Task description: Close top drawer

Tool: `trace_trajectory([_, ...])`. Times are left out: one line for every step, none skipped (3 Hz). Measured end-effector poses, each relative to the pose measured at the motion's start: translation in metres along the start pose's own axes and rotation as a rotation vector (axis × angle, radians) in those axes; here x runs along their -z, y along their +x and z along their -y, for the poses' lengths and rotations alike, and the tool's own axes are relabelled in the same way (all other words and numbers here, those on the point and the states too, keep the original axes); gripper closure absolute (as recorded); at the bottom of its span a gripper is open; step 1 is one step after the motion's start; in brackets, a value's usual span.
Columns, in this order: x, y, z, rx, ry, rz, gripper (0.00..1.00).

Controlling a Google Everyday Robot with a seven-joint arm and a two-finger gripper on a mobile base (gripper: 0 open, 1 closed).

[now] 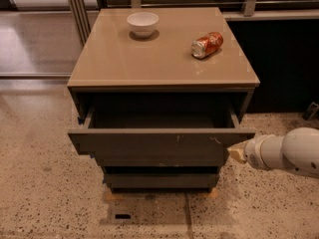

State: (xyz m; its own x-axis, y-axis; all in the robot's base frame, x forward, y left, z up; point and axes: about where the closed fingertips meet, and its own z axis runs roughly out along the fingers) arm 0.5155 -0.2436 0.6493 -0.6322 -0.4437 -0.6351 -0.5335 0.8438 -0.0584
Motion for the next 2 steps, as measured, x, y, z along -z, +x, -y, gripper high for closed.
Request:
trace_trajectory([-0.021,-0.025,0.021,0.054,0.03,-0.001,1.0])
trace_trajectory([-0.031,-0.039,0.032,0.086,0.049,-0.003,1.0])
